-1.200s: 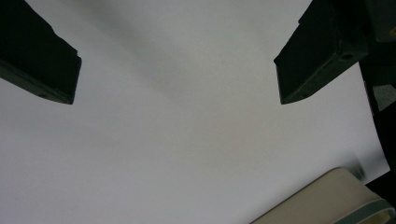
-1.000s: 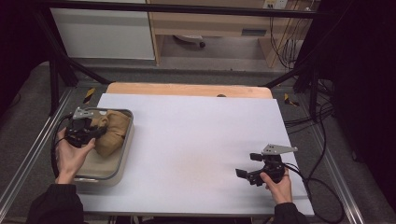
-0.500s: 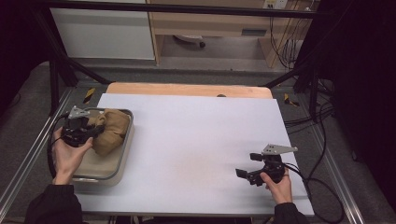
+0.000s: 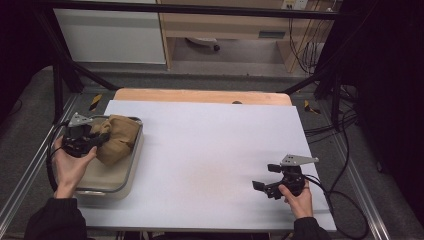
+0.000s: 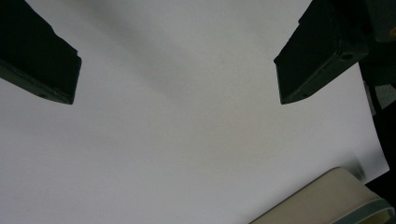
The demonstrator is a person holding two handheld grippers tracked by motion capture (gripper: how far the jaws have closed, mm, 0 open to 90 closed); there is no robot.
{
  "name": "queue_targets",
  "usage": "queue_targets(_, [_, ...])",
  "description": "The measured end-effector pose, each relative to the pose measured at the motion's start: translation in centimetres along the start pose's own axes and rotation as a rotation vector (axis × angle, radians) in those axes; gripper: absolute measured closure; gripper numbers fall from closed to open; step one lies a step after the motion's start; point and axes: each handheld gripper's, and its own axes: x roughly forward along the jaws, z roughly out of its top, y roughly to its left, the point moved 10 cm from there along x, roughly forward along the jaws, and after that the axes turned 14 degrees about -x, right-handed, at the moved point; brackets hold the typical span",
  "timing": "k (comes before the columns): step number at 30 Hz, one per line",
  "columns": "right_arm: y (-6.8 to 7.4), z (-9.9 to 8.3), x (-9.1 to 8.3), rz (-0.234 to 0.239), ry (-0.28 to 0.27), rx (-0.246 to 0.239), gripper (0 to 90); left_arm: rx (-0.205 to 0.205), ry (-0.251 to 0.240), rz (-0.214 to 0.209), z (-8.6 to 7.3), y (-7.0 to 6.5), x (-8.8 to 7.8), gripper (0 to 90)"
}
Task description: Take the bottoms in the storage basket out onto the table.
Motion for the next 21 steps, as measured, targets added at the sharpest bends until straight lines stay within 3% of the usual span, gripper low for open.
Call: queue_targets(21, [0.0, 0.0, 0.0, -0.002, -0.001, 0.0, 0.7, -0.005, -0.032, -0.012, 0.8, -0.4, -1.5, 79.1])
